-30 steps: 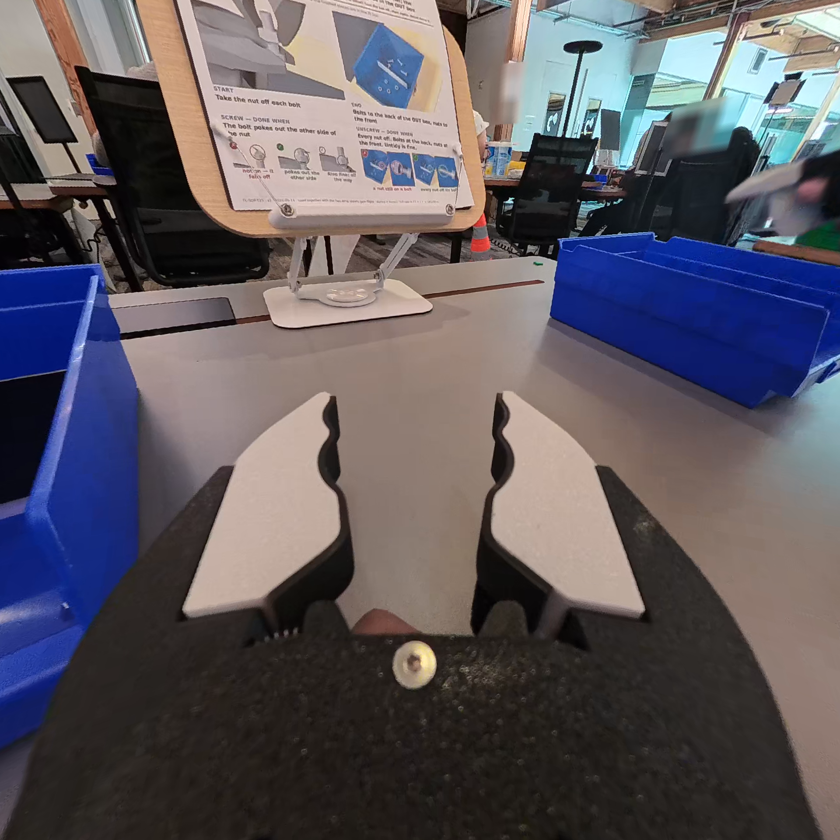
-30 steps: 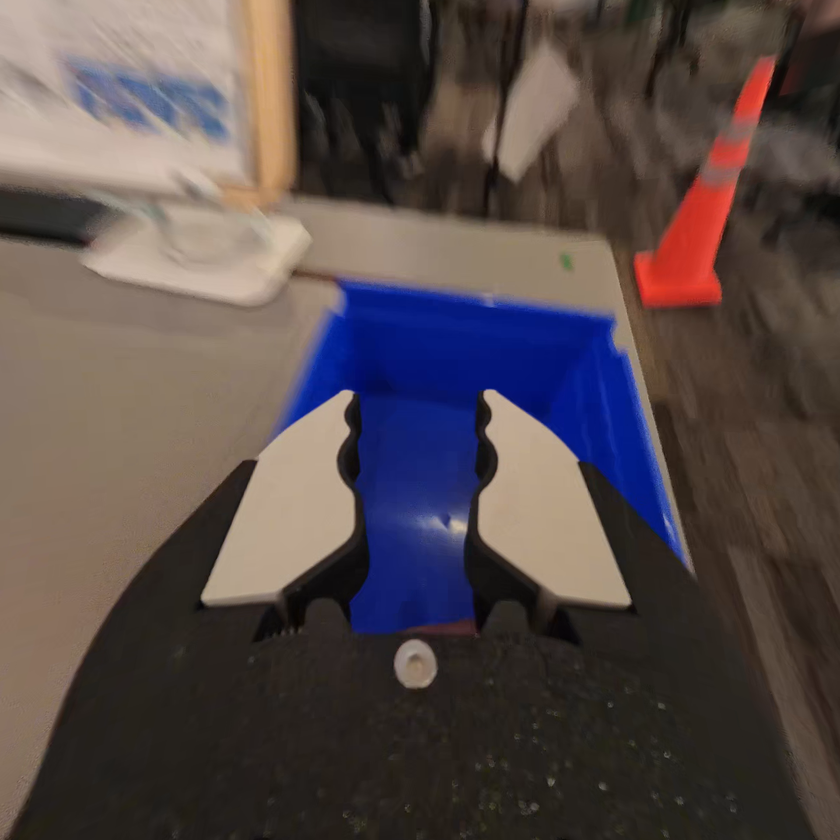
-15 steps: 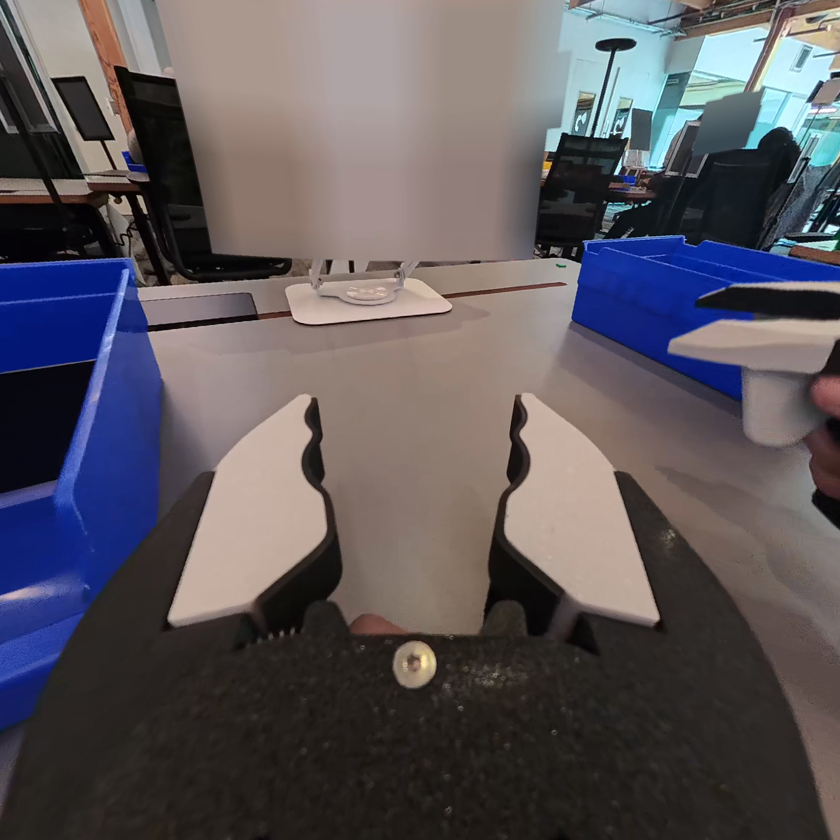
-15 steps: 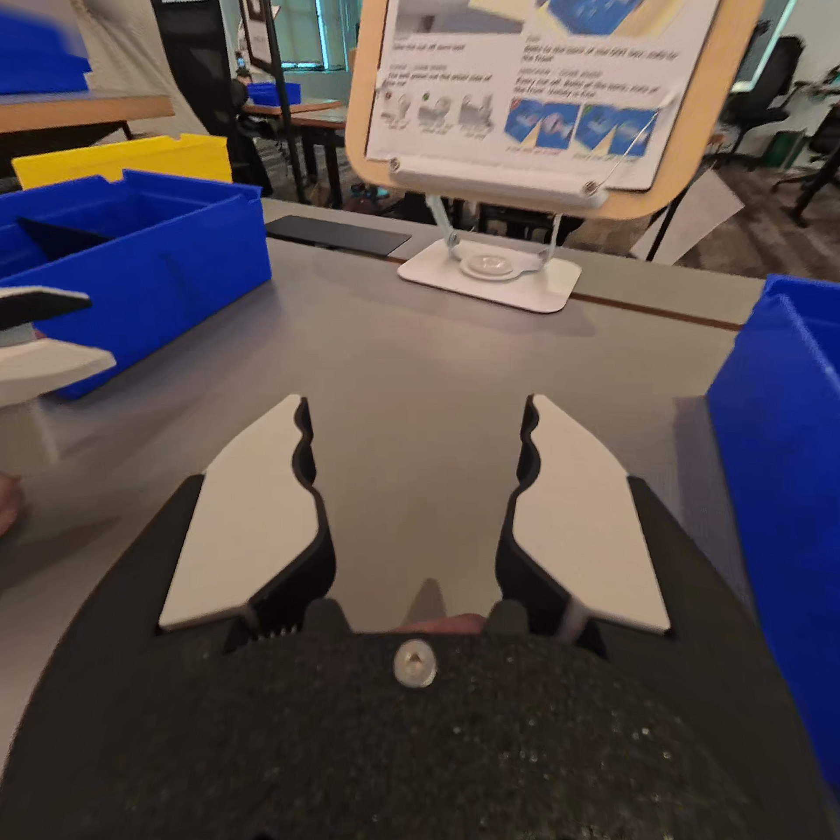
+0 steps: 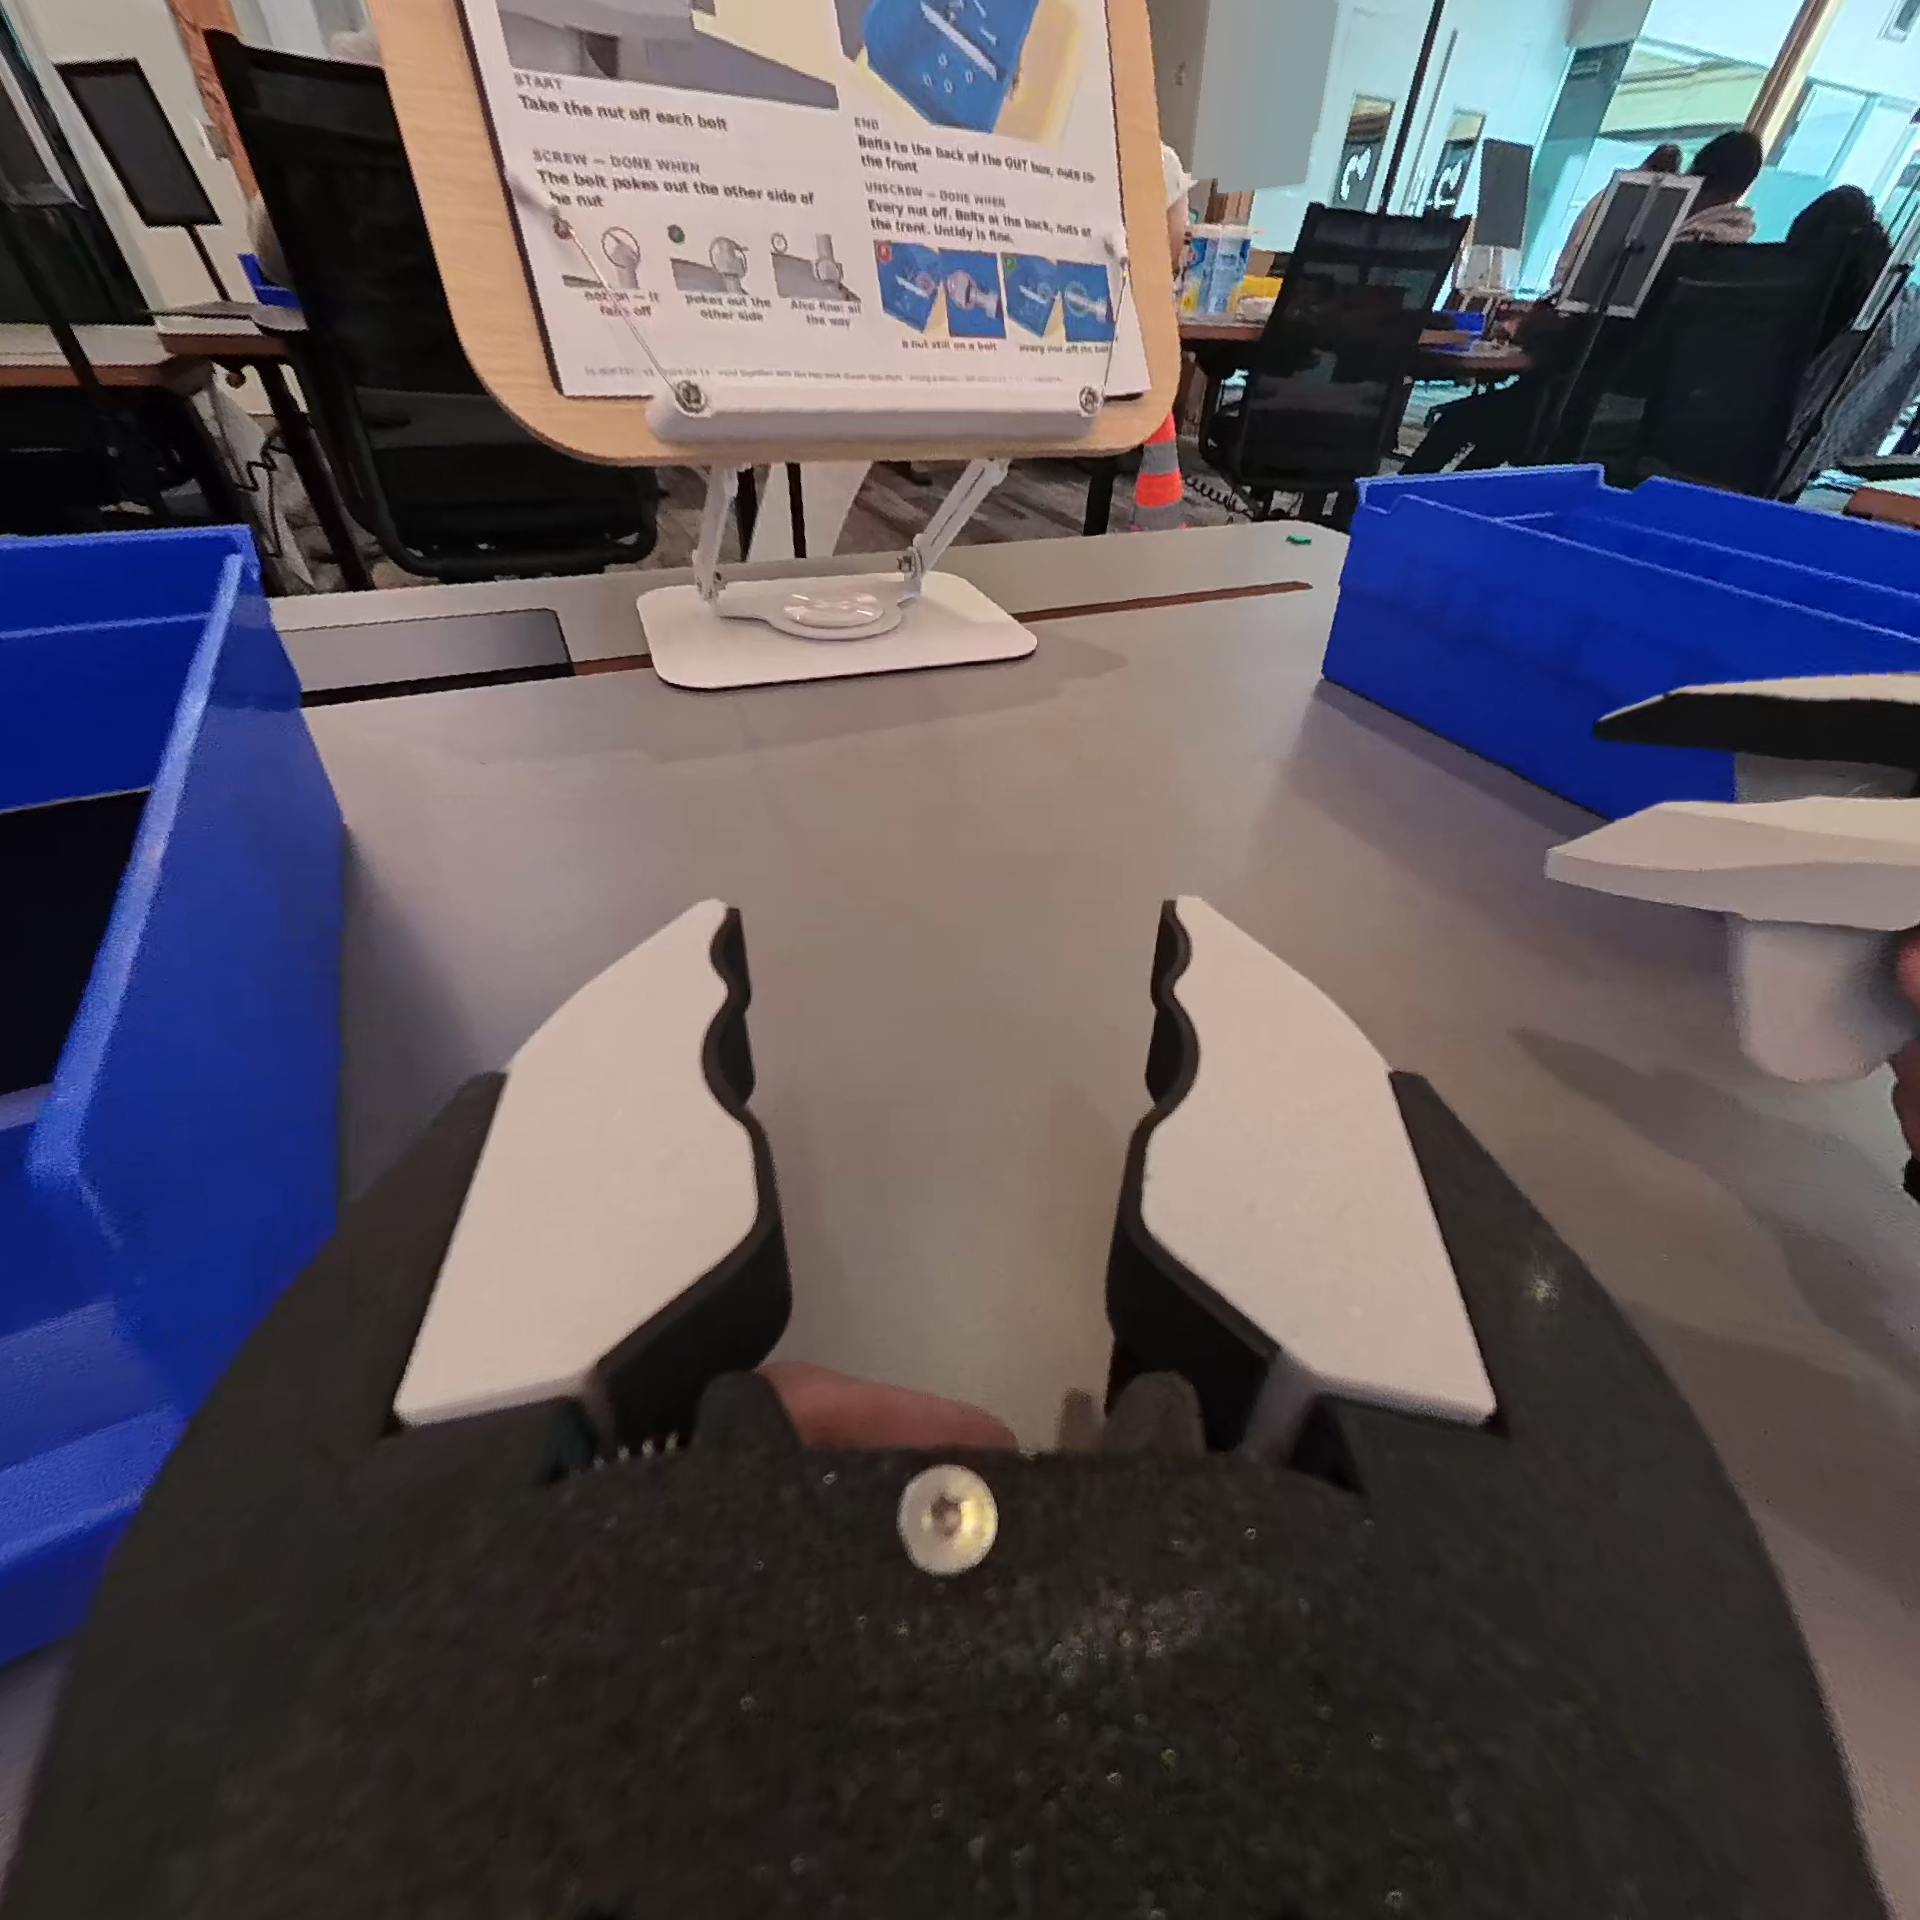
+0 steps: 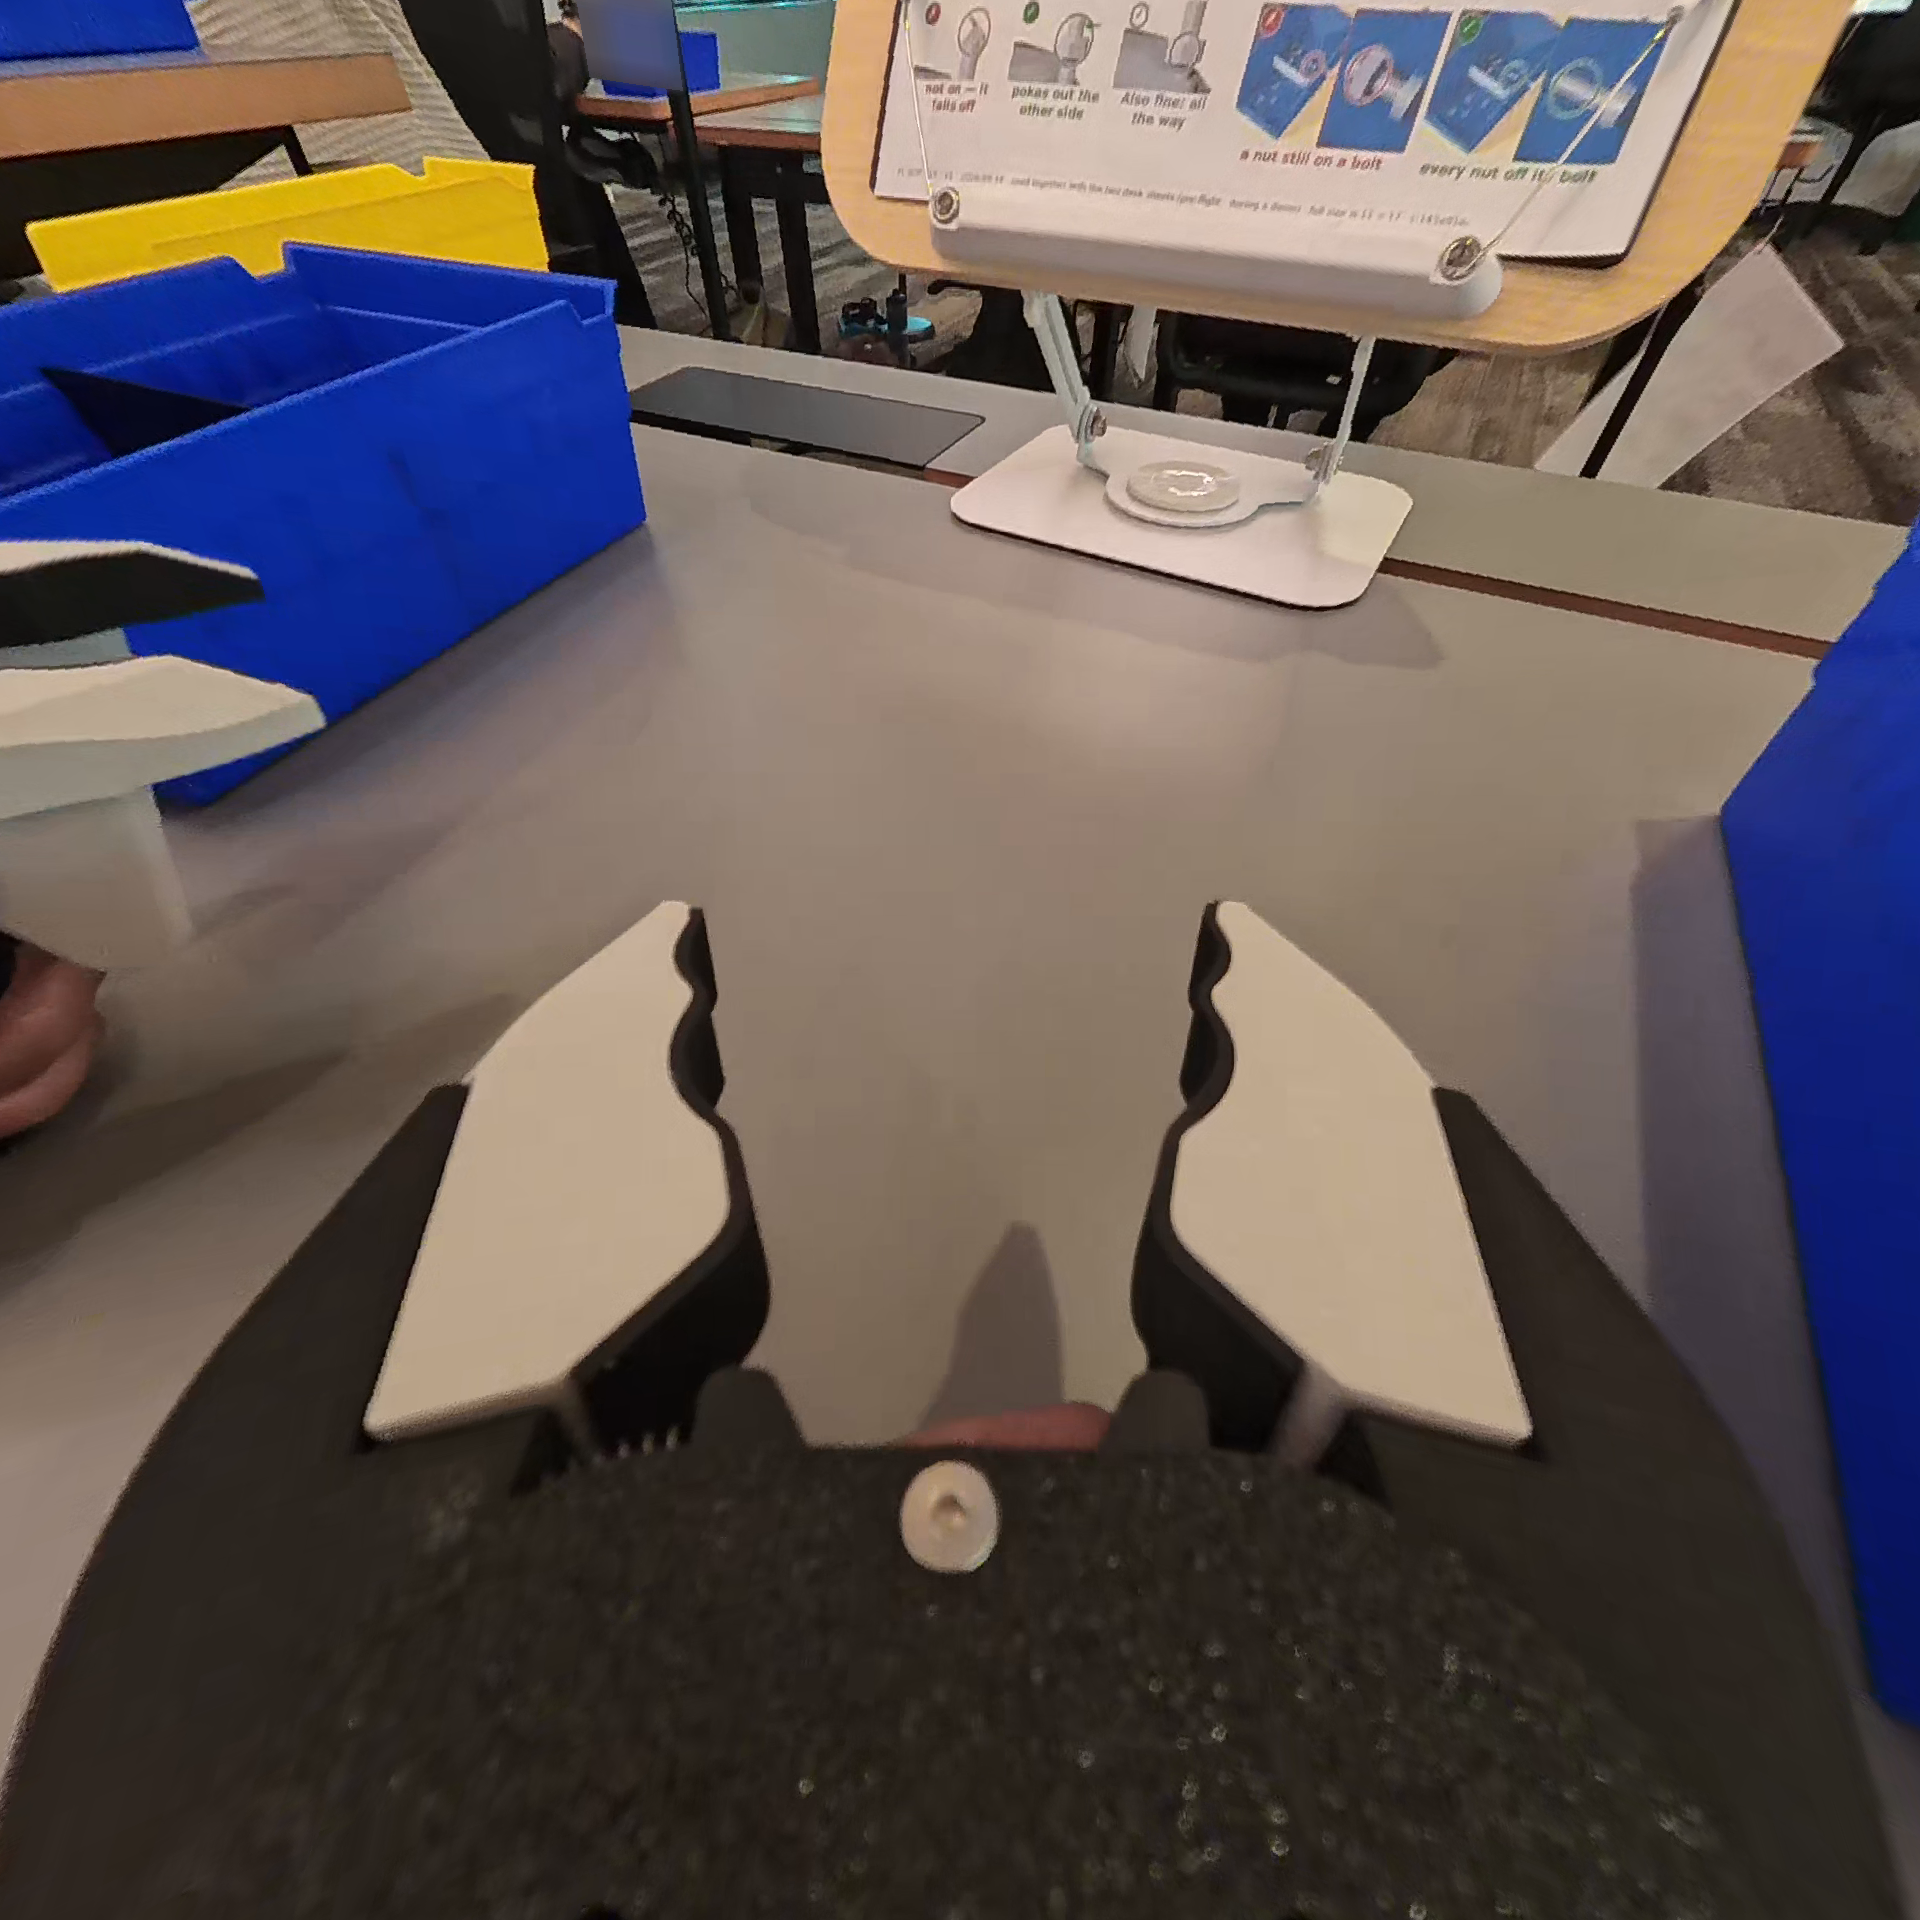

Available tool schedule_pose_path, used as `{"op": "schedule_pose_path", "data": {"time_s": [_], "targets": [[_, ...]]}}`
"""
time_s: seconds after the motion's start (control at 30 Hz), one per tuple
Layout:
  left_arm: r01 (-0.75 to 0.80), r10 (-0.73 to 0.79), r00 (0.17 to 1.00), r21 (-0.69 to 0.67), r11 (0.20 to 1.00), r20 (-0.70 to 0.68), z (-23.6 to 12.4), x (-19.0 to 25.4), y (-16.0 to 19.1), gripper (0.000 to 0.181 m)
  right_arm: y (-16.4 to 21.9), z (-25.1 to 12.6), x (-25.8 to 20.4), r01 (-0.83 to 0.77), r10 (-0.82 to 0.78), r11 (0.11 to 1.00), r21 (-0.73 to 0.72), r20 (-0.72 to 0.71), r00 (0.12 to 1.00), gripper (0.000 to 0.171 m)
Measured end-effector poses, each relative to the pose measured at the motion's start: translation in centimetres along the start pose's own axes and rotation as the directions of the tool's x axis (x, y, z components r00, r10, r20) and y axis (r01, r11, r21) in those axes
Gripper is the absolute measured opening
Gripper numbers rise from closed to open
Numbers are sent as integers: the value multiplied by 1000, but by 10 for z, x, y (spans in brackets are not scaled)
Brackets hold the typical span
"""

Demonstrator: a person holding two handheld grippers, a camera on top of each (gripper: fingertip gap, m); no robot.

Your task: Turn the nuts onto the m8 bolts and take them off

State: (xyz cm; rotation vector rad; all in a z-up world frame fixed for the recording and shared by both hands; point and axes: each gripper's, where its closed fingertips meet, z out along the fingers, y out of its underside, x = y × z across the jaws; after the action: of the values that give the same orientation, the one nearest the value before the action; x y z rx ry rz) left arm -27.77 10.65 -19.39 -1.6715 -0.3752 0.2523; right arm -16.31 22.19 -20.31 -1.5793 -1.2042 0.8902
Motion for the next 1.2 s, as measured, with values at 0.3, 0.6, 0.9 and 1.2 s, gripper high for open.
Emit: {"op": "schedule_pose_path", "data": {"time_s": [0.3,0.6,0.9,1.2], "targets": [[45,-58,986,-86,995,-157,-19,18,-24,55,-8,1,0,18,-18,1000,-2,8,1000,88],[-287,172,939,-400,870,-299,-47,-102,-86,57,-14,7,11,43,-42,999,-27,34,999,86],[-527,276,845,-629,571,-458,19,-211,-60,61,2,39,14,30,-25,995,-100,52,998,85],[-711,201,699,-633,307,-687,56,-235,12,57,0,60,29,26,-21,993,-118,47,999,81]]}}
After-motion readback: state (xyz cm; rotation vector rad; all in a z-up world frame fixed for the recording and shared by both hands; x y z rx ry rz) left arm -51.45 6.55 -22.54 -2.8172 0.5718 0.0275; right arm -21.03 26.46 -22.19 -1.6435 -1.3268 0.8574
